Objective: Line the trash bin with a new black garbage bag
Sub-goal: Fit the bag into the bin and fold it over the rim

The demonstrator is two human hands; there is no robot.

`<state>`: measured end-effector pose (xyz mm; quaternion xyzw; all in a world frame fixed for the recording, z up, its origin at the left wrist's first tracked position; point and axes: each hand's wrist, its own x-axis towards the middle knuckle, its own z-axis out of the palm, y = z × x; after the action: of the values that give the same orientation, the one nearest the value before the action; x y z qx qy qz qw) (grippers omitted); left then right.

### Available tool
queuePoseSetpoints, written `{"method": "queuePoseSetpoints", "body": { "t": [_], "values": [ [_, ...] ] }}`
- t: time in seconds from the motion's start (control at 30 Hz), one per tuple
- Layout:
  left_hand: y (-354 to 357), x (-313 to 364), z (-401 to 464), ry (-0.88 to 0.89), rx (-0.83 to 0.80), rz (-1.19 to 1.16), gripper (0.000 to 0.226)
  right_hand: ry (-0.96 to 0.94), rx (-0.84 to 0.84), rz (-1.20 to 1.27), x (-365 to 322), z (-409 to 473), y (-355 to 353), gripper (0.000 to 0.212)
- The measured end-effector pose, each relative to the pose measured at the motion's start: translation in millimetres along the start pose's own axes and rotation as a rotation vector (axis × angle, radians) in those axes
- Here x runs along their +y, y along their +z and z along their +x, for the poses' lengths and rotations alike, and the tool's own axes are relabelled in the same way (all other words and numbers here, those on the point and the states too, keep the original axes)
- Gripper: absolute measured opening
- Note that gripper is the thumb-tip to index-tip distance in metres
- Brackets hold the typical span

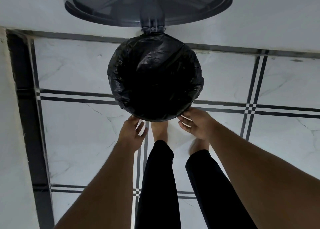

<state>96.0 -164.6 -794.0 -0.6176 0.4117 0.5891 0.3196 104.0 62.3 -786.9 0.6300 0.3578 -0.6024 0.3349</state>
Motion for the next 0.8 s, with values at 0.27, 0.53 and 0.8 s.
{"method": "queuePoseSetpoints", "body": {
  "t": [0.27, 0.53, 0.8],
  "values": [
    [18.8, 26.6, -29.7, 0.075, 0.245, -0.16, 0.052, -0.27, 0.323, 0.283, -32.8, -20.6, 11.1, 0.03],
    [33.9, 67.2, -36.9, 0.098, 0.247, -0.018, 0.067, -0.378, 0.242, -0.02, -55.3, -24.3, 31.8, 0.042],
    [75.5, 125.4, -28.4, 0.513, 0.24, 0.535, 0.077, -0.557, 0.273, -0.459, -88.3, -14.3, 42.0, 0.073]
  ]
}}
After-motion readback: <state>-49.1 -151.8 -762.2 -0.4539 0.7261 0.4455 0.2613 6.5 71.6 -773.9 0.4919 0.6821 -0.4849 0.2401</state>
